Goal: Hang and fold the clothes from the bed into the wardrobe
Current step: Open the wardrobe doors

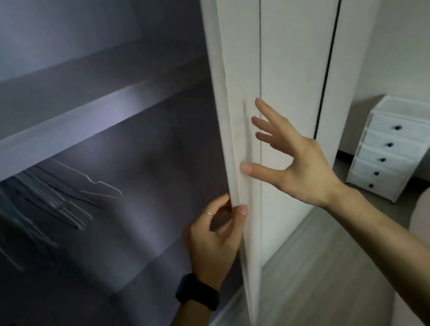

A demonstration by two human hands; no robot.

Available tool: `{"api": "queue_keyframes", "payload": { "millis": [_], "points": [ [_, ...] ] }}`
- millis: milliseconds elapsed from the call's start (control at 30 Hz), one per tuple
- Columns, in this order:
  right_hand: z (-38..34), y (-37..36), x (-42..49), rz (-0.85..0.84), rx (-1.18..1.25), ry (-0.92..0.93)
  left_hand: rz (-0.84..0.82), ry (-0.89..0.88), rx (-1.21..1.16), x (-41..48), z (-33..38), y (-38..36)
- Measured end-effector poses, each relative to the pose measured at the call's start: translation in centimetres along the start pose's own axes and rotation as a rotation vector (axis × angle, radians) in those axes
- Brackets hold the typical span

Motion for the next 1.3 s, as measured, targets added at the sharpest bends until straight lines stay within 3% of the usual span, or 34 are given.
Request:
{"api": "queue_keyframes", "payload": {
  "millis": [367,533,733,867,1067,1300],
  "points": [
    [1.5,10.0,-8.7,0.301,0.028,-0.112,-0.345,-0.244,0.058,-3.7,1.7,-12.9],
    [4.9,14.3,-10.7,0.477,-0.093,-0.308,-0.452,-0.429,0.213,-1.8,1.3,-19.6],
    [8.2,17.3,-9.9,0.508,-0.378,-0.278,-0.487,-0.644,0.463,0.6,-0.7,-24.8],
    [11.5,18.1,-9.8,0.52,-0.495,-0.203,-0.527,-0.659,0.594,1.6,-1.4,-27.5],
    [15.3,20.7,-8.0,0.513,-0.533,-0.242,-0.559,-0.628,0.682,3.0,-0.8,-31.1],
    [16.3,21.7,-7.5,0.533,-0.538,-0.297,-0.513,-0.74,0.748,4.4,-2.1,-32.8]
  ]
}}
Point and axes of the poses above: each hand's wrist, its own x-axis towards the middle knuckle, its own y-axis out of the back of the hand, z = x × y, the point moved 3 cm from there along x, towards the middle knuckle, and after that the axes turned 2 degrees about z, right-handed, at the moved point
